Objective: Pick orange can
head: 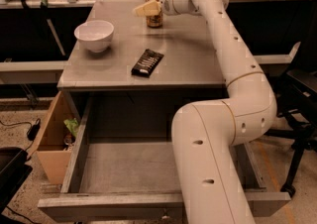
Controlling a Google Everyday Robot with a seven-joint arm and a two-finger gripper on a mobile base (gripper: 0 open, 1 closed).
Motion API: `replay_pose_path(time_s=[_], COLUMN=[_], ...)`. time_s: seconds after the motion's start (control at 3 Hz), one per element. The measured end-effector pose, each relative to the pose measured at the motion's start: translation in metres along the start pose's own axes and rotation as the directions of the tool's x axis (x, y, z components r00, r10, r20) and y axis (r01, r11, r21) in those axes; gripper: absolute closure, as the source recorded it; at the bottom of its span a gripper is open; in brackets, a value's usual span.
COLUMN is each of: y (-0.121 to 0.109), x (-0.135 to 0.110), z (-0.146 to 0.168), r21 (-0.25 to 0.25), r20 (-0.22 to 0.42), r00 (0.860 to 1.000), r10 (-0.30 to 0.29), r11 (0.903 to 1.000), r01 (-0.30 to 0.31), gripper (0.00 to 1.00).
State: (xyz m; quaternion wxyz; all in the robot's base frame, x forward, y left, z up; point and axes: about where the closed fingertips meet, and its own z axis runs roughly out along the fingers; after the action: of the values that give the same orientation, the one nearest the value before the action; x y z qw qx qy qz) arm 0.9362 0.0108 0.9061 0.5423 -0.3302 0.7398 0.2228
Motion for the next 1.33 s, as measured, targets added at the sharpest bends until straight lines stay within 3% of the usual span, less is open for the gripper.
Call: replay_pose_path(time_s=[1.0, 1.33], y=[0.006, 0.008], x=[0.004, 0.006], z=[0.009, 0.013], r21=[-0.011, -0.016], r20=[-0.006, -0.009], r00=[1.000, 1.000], r10=[0.002, 0.003], r11=[0.9999, 0.9999], r01=[-0.002, -0.003], gripper=[0.84, 1.00])
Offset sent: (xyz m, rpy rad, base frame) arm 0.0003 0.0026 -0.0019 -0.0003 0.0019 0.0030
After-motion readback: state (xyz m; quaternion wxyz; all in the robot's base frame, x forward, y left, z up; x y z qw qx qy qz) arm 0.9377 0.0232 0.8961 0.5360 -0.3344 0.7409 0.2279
